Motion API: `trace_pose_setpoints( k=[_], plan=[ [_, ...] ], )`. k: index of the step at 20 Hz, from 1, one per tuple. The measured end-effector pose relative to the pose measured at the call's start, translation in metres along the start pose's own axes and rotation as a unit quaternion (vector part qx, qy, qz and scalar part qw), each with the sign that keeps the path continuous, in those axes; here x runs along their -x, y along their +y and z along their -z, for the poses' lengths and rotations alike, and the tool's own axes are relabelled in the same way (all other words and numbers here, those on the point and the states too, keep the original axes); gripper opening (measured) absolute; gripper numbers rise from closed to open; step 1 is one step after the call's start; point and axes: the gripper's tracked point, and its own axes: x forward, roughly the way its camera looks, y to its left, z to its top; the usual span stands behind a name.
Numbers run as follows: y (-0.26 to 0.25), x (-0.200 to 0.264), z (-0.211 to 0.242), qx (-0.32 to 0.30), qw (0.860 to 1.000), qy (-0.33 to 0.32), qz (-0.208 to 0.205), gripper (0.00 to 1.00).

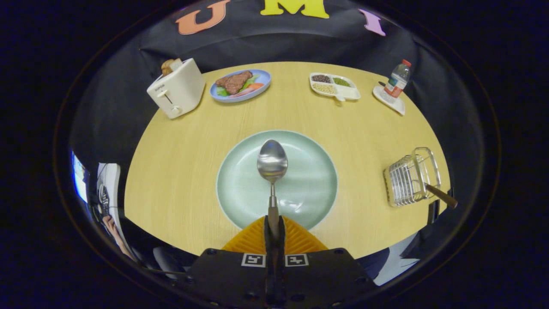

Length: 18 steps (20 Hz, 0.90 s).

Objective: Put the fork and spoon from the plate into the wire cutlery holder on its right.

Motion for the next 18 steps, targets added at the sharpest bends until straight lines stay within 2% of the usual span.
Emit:
trace_pose_setpoints(
  k=[10,18],
  plan=[
    [-0.102,0.062,-0.006,-0.033,0.999,-0.041,0.010,0.02],
    [-0.193,0.077,-0.014,-0.089,0.994,-0.049,0.035,0.02]
  ],
)
